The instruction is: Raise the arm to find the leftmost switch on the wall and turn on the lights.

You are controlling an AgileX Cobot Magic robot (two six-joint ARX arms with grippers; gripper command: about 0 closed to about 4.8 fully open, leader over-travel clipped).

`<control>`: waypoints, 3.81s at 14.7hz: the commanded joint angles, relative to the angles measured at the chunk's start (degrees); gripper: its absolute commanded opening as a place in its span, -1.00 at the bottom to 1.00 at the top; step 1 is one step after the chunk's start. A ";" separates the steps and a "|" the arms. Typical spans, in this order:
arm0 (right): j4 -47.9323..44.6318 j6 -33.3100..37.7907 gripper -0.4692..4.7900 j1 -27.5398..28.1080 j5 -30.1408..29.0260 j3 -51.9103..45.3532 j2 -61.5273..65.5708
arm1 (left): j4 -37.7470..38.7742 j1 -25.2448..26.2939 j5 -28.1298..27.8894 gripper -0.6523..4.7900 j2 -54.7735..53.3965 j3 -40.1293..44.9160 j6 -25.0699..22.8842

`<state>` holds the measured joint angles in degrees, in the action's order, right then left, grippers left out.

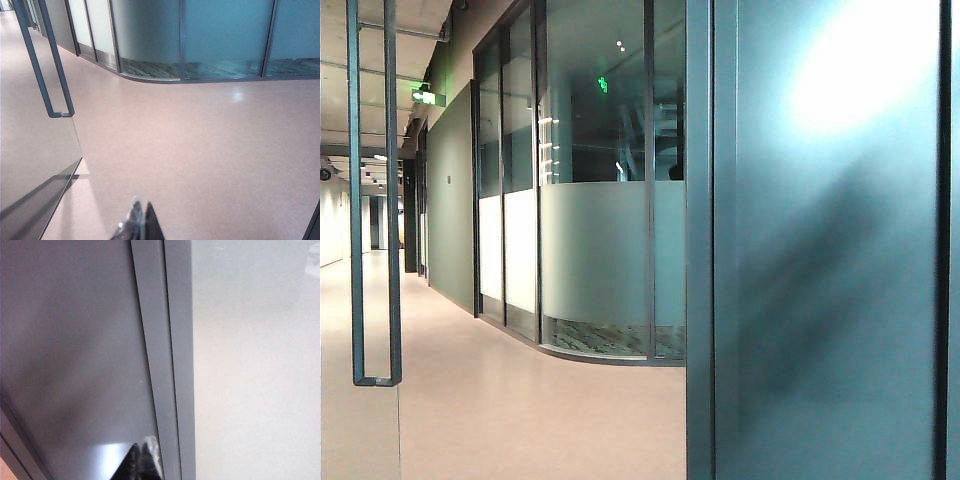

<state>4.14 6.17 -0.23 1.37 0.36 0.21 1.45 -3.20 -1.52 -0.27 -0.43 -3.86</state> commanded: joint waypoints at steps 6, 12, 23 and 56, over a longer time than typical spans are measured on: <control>-3.80 -0.15 -0.82 0.02 -0.04 0.09 -0.11 | -5.07 0.04 0.24 -0.78 0.04 -0.13 3.78; -21.11 -0.22 -0.81 0.13 0.50 10.73 -0.09 | -19.54 0.04 0.24 -0.78 0.00 -9.29 3.87; -28.00 -0.20 -0.81 0.09 2.75 60.06 40.30 | -25.31 0.02 6.78 -0.78 -45.09 -61.31 9.25; -6.03 2.40 -0.83 -23.28 -10.71 111.32 86.68 | -11.15 -18.51 45.29 -0.78 -68.72 -90.99 34.34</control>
<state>-4.05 8.51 -23.46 -9.21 111.48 87.74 -9.17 -21.82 43.46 -69.21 -91.22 30.50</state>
